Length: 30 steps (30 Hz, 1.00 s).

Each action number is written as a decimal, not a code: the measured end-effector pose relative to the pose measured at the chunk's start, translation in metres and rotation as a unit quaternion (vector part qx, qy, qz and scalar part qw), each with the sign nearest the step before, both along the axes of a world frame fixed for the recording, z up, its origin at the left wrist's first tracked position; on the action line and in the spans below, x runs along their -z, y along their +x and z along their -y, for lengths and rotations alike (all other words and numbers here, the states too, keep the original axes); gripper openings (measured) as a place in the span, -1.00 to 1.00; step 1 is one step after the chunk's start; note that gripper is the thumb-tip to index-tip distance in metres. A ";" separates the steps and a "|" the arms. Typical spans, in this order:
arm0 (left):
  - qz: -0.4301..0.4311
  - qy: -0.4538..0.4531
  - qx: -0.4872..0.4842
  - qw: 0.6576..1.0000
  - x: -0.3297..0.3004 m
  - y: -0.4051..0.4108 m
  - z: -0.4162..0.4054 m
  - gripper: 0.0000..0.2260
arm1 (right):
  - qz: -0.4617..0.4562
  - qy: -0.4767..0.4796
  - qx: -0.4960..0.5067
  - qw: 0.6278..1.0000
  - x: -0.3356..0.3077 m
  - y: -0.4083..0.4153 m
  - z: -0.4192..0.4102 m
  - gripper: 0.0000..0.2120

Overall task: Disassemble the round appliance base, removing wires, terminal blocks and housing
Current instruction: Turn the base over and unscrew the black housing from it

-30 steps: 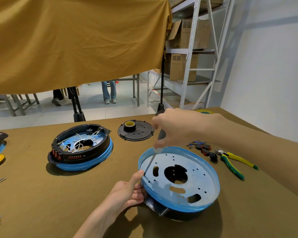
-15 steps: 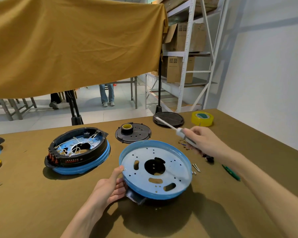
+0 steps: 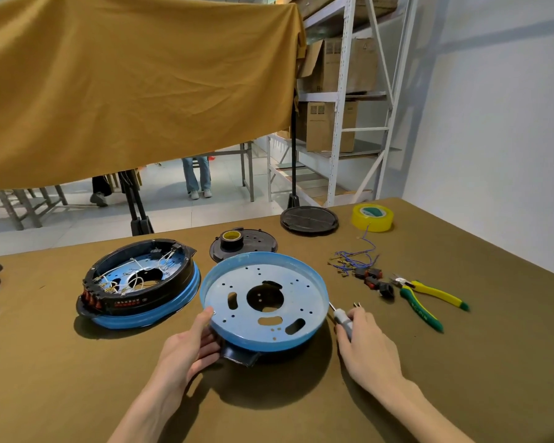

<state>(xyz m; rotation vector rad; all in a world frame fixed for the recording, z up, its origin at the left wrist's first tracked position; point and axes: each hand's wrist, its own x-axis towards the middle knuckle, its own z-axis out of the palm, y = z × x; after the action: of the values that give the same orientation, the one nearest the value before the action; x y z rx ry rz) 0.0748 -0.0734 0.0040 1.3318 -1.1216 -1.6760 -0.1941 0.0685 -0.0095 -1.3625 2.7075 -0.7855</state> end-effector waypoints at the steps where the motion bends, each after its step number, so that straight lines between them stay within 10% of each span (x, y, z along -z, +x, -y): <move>1: -0.001 -0.001 -0.001 1.000 0.001 0.000 0.000 -0.05 | -0.017 0.013 -0.003 1.000 0.000 0.001 0.002 -0.84; 14: -0.006 -0.034 -0.014 0.999 0.001 -0.006 -0.003 -0.13 | -0.033 0.019 -0.022 0.999 -0.006 -0.012 0.015 -0.80; 23: -0.054 -0.015 -0.013 0.998 0.005 -0.008 -0.001 -0.49 | 0.029 -0.247 -0.150 0.957 -0.066 0.021 0.040 -0.86; 30: -0.078 -0.041 -0.003 0.996 0.003 -0.008 -0.005 -0.52 | 0.106 -0.104 -0.358 0.922 -0.068 0.081 0.094 -0.78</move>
<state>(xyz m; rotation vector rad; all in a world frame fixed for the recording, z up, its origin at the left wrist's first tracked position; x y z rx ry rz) 0.0667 -0.0683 0.0007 1.1311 -1.0826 -1.6799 -0.1126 -0.0254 0.0582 -1.9783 1.7744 -1.0536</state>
